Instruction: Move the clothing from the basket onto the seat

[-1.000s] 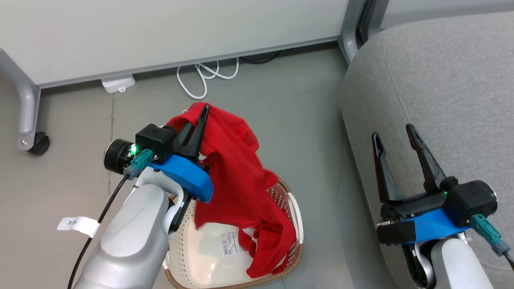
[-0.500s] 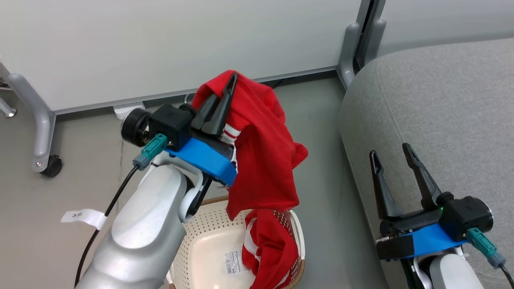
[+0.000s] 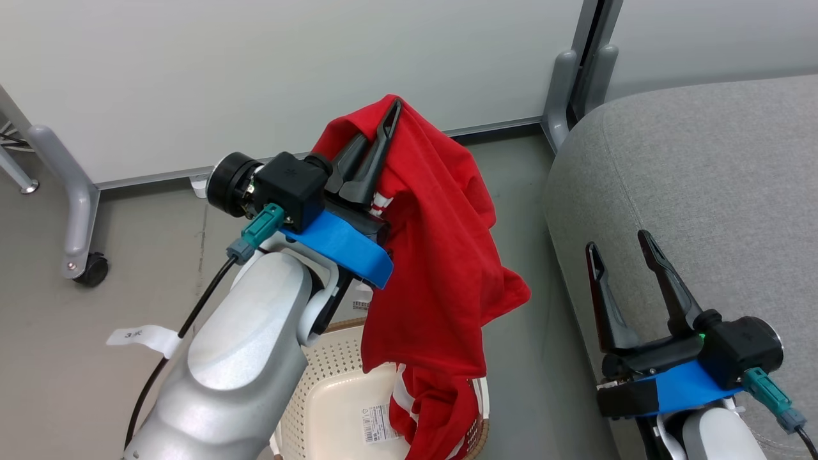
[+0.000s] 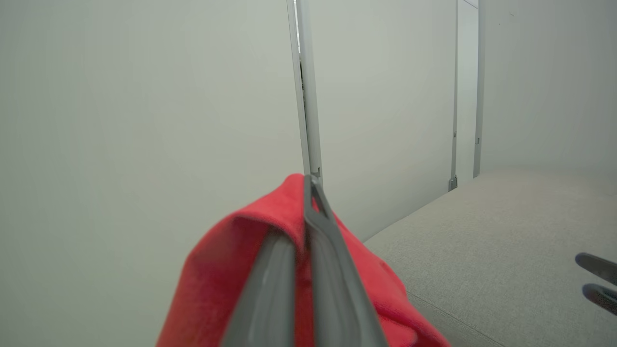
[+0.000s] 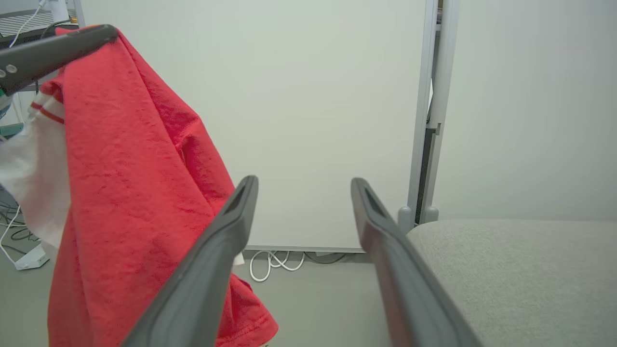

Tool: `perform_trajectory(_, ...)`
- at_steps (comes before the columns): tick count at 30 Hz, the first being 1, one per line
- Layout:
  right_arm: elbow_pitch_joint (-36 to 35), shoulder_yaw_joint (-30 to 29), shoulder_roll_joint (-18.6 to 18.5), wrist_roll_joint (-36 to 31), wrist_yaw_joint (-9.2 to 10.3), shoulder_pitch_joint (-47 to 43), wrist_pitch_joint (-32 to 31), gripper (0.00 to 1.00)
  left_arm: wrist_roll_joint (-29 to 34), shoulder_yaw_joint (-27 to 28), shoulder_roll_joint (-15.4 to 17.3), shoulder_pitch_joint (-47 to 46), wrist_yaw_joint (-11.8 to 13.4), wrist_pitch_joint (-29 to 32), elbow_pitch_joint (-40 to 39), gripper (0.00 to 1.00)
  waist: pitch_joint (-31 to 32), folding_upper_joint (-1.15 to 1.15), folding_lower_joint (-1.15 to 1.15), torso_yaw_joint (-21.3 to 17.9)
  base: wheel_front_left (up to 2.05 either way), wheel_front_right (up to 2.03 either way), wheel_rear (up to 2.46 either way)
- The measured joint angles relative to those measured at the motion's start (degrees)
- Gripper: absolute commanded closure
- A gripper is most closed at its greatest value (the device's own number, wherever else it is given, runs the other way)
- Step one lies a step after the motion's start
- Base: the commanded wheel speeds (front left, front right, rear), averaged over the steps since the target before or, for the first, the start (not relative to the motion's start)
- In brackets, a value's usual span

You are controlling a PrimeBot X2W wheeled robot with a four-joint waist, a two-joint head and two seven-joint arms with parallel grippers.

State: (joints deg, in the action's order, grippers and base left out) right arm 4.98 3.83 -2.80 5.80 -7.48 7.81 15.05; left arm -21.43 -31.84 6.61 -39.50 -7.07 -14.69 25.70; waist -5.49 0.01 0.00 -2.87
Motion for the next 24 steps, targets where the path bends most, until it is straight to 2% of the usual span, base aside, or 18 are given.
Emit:
perform_trajectory(6,-2.5,2.3,0.0,-0.4,0.0,1.5,0.0,0.0,0.1,-0.5,-0.1,-0.1,0.1,0.2,-0.2,1.0,-0.4,0.0,0.0,0.4,0.0,0.0,0.0)
perform_trajectory(12,-3.5,8.0,0.0,-1.2,0.0,5.6,0.0,0.0,0.1,-0.9,-0.2,-0.7,0.3,0.2,-0.1,1.0,-0.8,0.0,0.0,0.6,0.0,0.0,0.0)
perform_trajectory(18,-1.3,13.5,0.0,-1.5,0.0,10.5,0.0,0.0,0.3,-2.0,-0.6,-1.6,0.5,0.2,0.1,1.0,-1.5,0.0,0.0,1.3,0.0,0.0,0.0)
perform_trajectory(24,4.8,17.3,0.0,-3.1,0.0,14.9,0.1,0.0,0.6,-3.3,-1.4,-2.0,0.5,0.2,0.5,1.0,-2.1,0.0,0.0,2.2,0.0,0.0,0.0)
